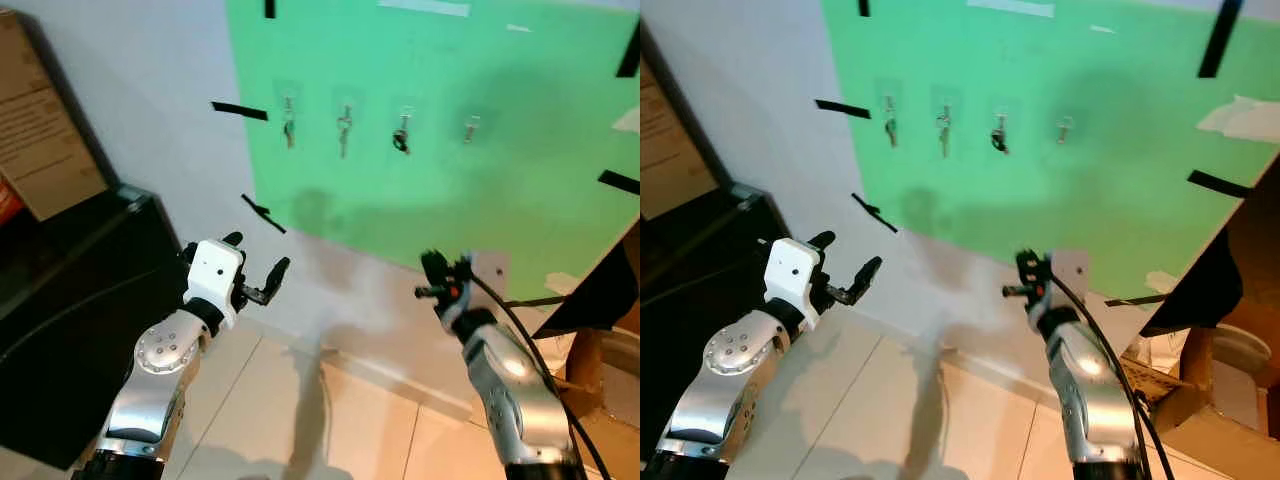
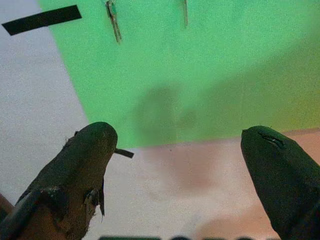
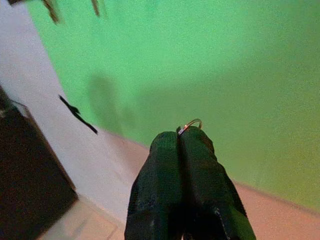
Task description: Hang keys on a hook
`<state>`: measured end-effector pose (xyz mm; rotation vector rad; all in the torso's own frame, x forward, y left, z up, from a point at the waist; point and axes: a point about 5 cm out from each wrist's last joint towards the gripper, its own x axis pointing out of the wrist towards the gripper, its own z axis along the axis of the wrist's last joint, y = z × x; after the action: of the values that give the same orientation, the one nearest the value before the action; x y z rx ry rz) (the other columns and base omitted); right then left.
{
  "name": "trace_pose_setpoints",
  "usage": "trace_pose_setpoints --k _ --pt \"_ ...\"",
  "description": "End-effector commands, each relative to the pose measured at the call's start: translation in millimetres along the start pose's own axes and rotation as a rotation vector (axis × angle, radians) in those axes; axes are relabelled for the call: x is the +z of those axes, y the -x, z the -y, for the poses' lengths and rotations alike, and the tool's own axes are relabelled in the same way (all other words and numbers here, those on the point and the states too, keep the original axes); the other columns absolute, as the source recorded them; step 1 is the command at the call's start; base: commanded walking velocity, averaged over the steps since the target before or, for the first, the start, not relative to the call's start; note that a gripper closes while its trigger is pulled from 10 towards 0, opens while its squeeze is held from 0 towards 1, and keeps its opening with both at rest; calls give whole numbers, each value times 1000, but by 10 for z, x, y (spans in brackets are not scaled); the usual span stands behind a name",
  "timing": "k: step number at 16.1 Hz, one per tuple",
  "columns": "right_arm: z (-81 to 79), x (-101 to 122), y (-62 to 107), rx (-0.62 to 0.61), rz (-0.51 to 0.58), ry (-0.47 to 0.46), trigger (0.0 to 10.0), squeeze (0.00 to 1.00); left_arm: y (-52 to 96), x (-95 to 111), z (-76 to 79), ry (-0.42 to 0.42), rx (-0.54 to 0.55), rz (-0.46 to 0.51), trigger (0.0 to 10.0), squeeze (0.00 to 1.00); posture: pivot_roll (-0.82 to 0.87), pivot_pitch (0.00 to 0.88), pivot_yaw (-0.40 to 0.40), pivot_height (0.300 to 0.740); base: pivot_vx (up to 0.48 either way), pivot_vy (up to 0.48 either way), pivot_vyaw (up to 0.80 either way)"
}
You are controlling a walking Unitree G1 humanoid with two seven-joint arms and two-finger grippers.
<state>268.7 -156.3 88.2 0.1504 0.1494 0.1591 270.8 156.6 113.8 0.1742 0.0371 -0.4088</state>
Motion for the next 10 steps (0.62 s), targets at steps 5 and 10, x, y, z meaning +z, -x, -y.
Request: trace_pose_setpoints --k 5,10 --pt "32 92 -3 -66 55 6 10000 0 -31 32 7 -1 -15 15 10000 161 -66 0 27 740 355 0 0" --pt "75 195 -64 -52 77 91 10000 0 -22 31 12 2 -13 21 10000 153 -62 0 13 740 371 0 320"
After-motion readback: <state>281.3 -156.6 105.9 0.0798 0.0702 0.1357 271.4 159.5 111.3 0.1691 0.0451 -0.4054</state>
